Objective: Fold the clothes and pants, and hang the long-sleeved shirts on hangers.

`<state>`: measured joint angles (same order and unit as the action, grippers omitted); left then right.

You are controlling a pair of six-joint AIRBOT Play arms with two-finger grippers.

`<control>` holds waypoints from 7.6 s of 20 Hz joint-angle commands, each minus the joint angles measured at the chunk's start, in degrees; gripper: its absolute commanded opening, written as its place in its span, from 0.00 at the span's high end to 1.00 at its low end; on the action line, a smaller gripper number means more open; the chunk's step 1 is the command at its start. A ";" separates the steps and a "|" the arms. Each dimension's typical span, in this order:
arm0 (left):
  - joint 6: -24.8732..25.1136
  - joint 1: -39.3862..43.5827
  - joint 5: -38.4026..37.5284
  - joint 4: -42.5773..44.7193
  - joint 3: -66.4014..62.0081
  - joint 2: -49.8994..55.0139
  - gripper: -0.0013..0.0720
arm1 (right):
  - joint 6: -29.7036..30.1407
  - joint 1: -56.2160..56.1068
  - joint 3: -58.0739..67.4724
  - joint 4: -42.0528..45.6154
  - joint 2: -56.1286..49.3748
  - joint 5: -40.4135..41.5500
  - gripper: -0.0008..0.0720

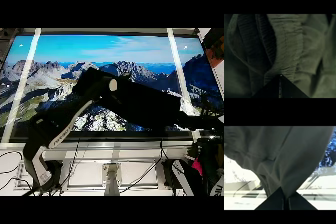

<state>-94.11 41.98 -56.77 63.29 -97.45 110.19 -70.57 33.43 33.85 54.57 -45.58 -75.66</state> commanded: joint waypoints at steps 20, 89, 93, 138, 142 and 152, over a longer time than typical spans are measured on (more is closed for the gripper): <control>-1.81 -30.62 -3.61 25.73 0.00 -18.62 0.98 | -8.70 -63.28 71.30 -25.18 -65.18 31.39 0.97; 21.73 -40.24 -22.16 3.45 12.50 -35.91 0.98 | -19.21 -46.95 31.01 -24.70 -51.47 20.74 0.14; 21.75 -40.24 -22.18 1.42 12.50 -35.91 0.98 | -18.84 -47.04 31.04 -25.35 -53.37 20.33 0.13; 22.56 -40.28 -2.36 3.96 12.50 -35.74 0.97 | -23.78 27.71 39.52 29.83 -33.59 -18.34 0.71; 22.56 -40.28 -2.36 3.96 12.50 -35.74 0.97 | -23.89 27.54 45.59 22.38 -33.59 -23.34 0.44; 22.56 -40.28 -2.36 3.96 12.50 -35.74 0.97 | -22.73 7.76 67.56 7.74 -33.70 -21.64 0.96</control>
<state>-71.55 1.74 -59.16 67.22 -84.97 74.43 -94.13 48.25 98.94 62.70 -79.22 -96.90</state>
